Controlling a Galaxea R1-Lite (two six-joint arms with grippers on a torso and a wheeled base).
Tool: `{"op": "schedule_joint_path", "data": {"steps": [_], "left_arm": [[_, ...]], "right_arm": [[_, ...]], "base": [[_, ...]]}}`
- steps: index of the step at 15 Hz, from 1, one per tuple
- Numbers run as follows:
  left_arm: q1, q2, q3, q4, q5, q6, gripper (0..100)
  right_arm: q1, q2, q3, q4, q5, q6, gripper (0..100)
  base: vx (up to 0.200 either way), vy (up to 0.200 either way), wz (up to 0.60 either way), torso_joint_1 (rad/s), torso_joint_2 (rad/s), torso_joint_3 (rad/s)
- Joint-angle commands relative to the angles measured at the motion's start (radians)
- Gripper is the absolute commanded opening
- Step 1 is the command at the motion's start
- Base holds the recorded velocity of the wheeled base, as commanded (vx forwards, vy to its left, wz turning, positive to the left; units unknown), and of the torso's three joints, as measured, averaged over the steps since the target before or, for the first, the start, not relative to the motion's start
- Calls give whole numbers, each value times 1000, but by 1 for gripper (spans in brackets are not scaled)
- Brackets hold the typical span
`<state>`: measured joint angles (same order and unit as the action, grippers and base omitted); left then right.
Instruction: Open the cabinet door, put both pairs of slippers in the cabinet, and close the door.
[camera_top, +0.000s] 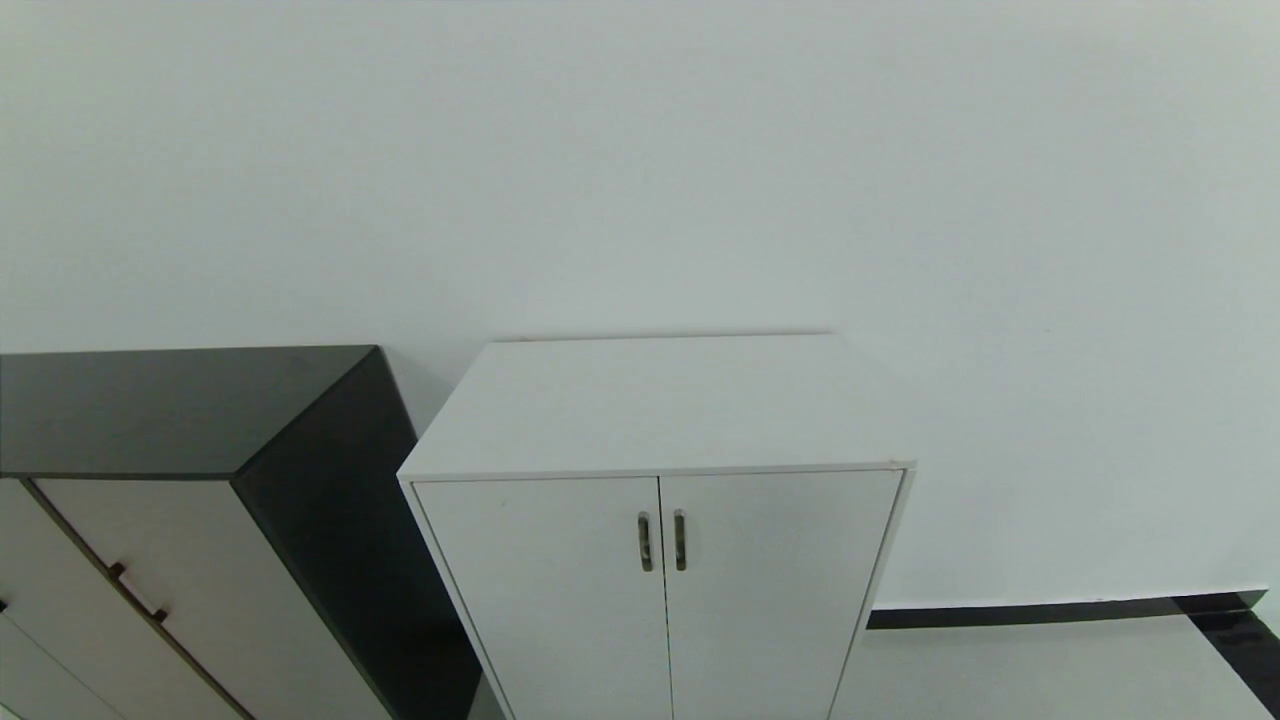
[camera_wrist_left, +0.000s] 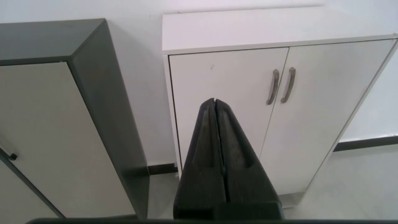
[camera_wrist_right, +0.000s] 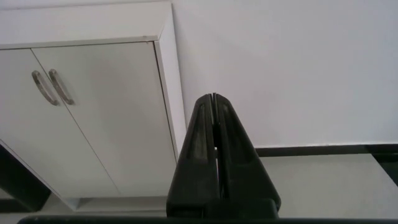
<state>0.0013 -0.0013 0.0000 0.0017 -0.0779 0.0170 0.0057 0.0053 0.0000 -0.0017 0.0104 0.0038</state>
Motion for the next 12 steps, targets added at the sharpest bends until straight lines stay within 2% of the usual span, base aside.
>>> {"op": "schedule_joint_path", "data": {"steps": [1, 12], "left_arm": [[0, 1, 0, 0, 0, 0, 0], [0, 1, 0, 0, 0, 0, 0]], "right_arm": [[2, -4, 0, 0, 0, 1, 0], [0, -4, 0, 0, 0, 1, 0]], "base": [[0, 0, 0, 0, 0, 0], [0, 0, 0, 0, 0, 0]]}}
